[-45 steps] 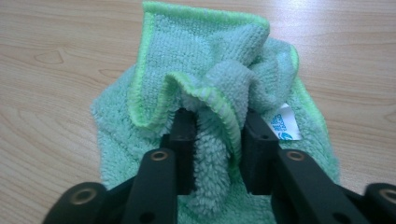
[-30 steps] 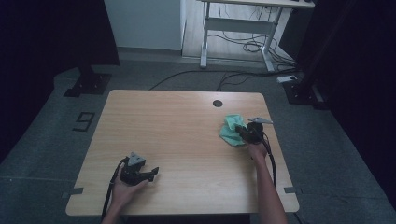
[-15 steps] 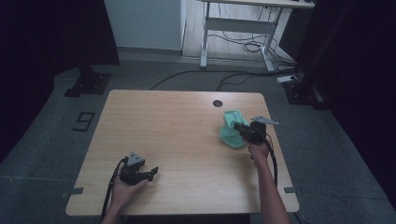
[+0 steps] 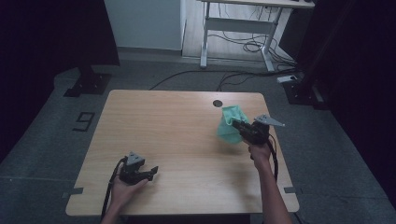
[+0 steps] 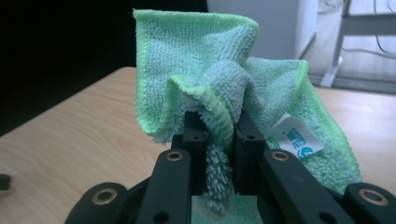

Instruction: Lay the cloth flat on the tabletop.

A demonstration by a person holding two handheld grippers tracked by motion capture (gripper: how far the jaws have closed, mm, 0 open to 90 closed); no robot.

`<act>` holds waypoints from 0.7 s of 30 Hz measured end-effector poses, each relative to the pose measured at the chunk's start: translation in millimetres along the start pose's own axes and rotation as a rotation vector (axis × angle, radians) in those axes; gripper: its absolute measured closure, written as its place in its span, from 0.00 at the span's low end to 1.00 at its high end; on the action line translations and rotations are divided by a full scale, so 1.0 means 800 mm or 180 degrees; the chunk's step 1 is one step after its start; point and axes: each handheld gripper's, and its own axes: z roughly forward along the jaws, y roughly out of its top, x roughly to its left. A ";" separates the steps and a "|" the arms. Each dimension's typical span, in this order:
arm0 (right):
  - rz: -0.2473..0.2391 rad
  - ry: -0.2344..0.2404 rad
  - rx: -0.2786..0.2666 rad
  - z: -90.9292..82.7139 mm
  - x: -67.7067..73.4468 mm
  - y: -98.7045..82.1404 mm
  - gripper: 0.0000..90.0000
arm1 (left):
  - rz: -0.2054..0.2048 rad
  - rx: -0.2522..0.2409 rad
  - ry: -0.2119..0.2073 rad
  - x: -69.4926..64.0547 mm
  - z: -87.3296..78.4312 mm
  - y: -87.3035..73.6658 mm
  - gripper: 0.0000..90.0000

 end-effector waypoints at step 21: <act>-0.0112 0.0701 -0.0008 0.000 0.101 -0.031 0.88 | -0.0009 -0.0046 0.0007 0.002 -0.005 0.002 0.34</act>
